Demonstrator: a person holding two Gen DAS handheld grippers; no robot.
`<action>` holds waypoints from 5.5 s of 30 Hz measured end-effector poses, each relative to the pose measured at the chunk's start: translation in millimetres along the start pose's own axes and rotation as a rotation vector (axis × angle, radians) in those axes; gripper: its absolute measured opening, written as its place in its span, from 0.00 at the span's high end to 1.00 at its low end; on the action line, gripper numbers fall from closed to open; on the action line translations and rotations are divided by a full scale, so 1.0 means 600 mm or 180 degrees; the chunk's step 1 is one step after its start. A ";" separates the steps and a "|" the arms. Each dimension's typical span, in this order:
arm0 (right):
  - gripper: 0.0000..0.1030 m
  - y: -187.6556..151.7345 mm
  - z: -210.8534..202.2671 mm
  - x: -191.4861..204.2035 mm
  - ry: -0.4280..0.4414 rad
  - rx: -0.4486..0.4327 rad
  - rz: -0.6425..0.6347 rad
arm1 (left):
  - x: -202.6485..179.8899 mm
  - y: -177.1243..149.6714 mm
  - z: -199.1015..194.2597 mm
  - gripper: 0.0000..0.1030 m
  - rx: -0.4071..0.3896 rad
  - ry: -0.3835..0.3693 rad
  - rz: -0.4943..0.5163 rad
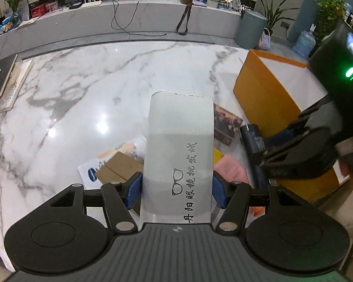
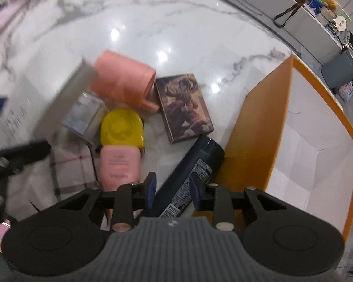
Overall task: Organize rigid objects
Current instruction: 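Lift the white box with the left tool while the right tool grasps the black spray can, then lower the white box into the orange box and open the left tool while the right tool holds the can, then lower the black spray can beside the white box and open the right tool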
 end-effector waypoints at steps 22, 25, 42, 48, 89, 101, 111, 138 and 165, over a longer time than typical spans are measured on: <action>0.58 -0.003 0.052 0.024 -0.0261 0.0390 0.0116 | 0.013 -0.012 0.000 0.32 -0.0036 -0.0156 -0.0063; 0.58 -0.011 0.045 0.030 -0.0193 0.0328 0.0013 | 0.012 -0.012 0.002 0.32 -0.0020 -0.0149 -0.0042; 0.64 -0.025 0.008 -0.001 0.0105 -0.0056 0.0194 | -0.007 0.005 -0.020 0.32 0.0006 -0.0265 -0.0077; 0.66 -0.021 -0.071 -0.046 0.0310 -0.0383 0.0420 | -0.038 0.042 -0.045 0.32 -0.0066 -0.0403 -0.0092; 0.66 -0.175 -0.004 -0.287 0.0779 0.0380 0.0954 | -0.321 0.130 0.174 0.34 0.0927 -0.0855 0.0408; 0.70 -0.158 0.045 -0.284 0.0991 0.0147 0.1282 | -0.305 0.146 0.168 0.34 0.0830 -0.0921 0.0197; 0.83 -0.166 0.058 -0.295 0.0921 0.0200 0.1323 | -0.301 0.143 0.164 0.32 0.0772 -0.0996 0.0151; 0.55 -0.150 0.033 -0.316 0.0503 0.0172 0.1058 | -0.295 0.144 0.133 0.33 0.0557 -0.1012 0.0094; 0.69 -0.197 -0.022 -0.289 0.0566 0.0119 0.0973 | -0.306 0.106 0.072 0.36 0.0572 -0.0626 0.0619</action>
Point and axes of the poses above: each gripper's, at about its wrist camera, not at the fingertips, and z roughly the way its jaws point, x to its left, y to its top, the point moved 4 cm from there along z, roughly the way its jaws point, and after that the axes turned 3 degrees about -y, right-handed, at the moved point
